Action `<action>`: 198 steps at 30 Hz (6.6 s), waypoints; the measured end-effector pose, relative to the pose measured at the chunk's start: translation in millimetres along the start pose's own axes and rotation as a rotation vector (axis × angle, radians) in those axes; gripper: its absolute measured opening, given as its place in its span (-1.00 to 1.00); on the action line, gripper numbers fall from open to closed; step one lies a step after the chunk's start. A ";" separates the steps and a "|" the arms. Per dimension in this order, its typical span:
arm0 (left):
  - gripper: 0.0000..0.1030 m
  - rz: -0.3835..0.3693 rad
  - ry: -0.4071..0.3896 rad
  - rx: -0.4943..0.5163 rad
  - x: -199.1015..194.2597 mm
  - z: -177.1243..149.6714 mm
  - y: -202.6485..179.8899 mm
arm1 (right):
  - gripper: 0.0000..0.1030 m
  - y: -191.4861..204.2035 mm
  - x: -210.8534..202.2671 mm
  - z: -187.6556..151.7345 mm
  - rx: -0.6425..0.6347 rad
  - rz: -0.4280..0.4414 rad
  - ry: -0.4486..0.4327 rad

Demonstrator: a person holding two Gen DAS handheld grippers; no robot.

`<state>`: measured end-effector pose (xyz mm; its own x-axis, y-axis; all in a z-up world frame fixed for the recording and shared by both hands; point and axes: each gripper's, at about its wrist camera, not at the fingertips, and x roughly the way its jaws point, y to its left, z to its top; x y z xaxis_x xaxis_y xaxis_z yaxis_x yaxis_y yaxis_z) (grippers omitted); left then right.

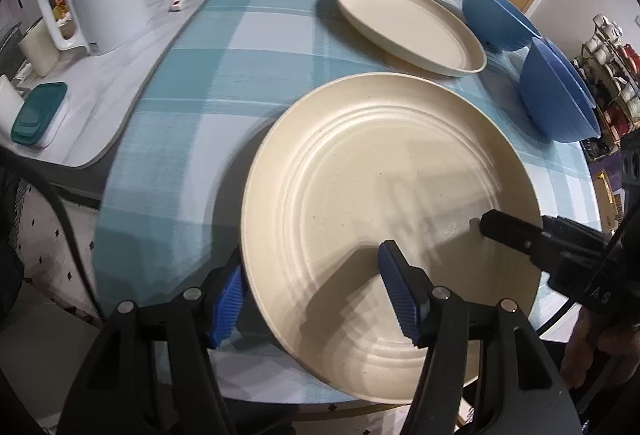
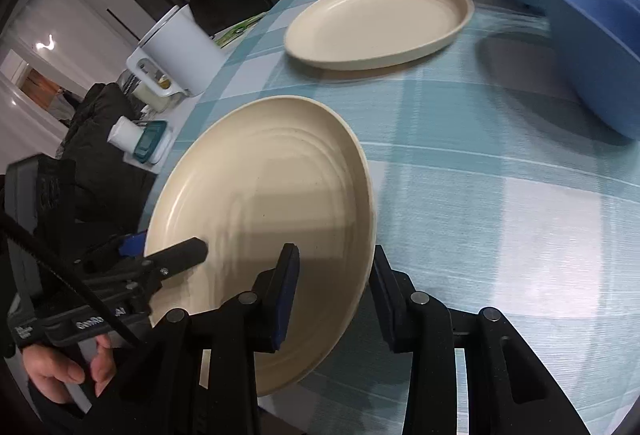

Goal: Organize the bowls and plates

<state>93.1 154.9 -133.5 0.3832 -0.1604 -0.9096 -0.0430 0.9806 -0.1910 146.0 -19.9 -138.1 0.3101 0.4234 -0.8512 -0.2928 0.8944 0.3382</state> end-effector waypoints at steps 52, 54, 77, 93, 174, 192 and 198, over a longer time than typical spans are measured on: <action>1.00 0.188 -0.872 -0.018 -119.2 -4.5 -55.4 | 0.99 -13.6 -165.9 -26.6 -0.110 -0.232 -0.738; 1.00 0.185 -0.890 -0.032 -120.7 -3.8 -57.8 | 0.99 -8.4 -175.0 -33.8 -0.158 -0.248 -0.797; 1.00 0.126 -0.908 -0.014 -112.8 -3.1 -61.9 | 0.99 -32.5 -181.2 -36.9 -0.004 -0.264 -0.863; 1.00 0.123 -0.809 0.030 -105.6 3.0 -62.1 | 0.99 -7.3 -180.1 -32.8 -0.114 -0.470 -0.894; -0.75 0.051 0.040 -0.037 62.7 184.9 79.3 | 0.99 66.9 -6.4 226.1 -0.249 -0.181 -0.118; -0.72 0.029 0.005 0.018 63.0 180.6 77.4 | 0.07 15.4 103.4 220.3 -0.047 -0.215 0.145; -0.70 0.013 -0.009 0.008 62.9 178.5 79.5 | -0.05 15.3 104.1 216.9 -0.048 -0.230 0.127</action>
<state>278.5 242.8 -140.0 0.3906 -0.1463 -0.9089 -0.0406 0.9836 -0.1757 369.9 69.2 -134.5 0.2586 0.1855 -0.9480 -0.2715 0.9558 0.1130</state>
